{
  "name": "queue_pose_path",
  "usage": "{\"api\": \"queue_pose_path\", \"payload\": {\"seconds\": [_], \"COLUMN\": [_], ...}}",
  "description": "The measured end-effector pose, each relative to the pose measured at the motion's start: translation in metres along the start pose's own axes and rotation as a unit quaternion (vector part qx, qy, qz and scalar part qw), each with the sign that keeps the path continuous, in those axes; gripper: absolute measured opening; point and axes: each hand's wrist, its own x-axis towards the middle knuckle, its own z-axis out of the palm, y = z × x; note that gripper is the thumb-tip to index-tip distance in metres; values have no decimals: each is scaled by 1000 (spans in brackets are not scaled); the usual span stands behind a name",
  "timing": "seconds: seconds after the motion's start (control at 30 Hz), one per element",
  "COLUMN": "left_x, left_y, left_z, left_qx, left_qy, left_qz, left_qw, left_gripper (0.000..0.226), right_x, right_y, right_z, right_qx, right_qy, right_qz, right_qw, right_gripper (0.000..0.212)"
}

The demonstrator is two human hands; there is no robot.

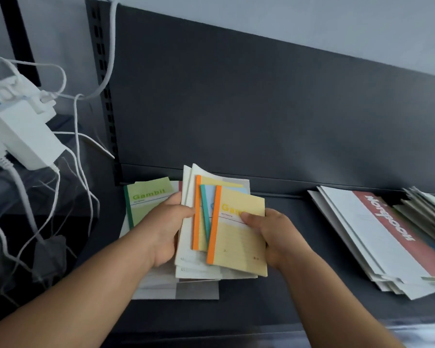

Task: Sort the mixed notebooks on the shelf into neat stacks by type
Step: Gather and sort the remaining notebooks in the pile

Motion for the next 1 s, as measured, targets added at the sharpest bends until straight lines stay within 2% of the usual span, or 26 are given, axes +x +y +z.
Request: {"api": "queue_pose_path", "payload": {"seconds": [0.3, 0.4, 0.53, 0.8, 0.83, 0.9, 0.93, 1.0], "left_x": [2, 1, -6, -36, -43, -52, -57, -68], "left_y": [-1, -4, -8, -48, -55, -71, -79, -94], "left_z": [53, 79, 125, 263, 284, 326, 347, 388], "left_qx": [27, 37, 41, 68, 69, 70, 70, 78], "left_qy": [-42, -66, -102, -170, -177, -188, -192, -203], "left_qz": [3, 11, 13, 5, 4, -5, -3, 10], "left_qw": [999, 997, 994, 983, 982, 980, 979, 976], "left_gripper": [28, 26, 23, 19, 24, 52, 53, 36], "right_x": [-24, -39, -62, -106, -112, -125, -132, -145], "right_y": [0, -2, -4, 13, 17, 23, 27, 36], "right_z": [-57, -83, -126, -262, -283, -325, -346, -388], "right_qx": [6, -18, -35, 8, 11, 13, 15, 21], "right_qy": [83, 111, 154, 222, 227, 236, 241, 256], "right_qz": [-57, -78, -88, -101, -103, -105, -108, -114], "right_qw": [995, 991, 984, 970, 968, 966, 964, 960], "right_gripper": [31, 22, 19, 21, 21, 18, 15, 12]}}
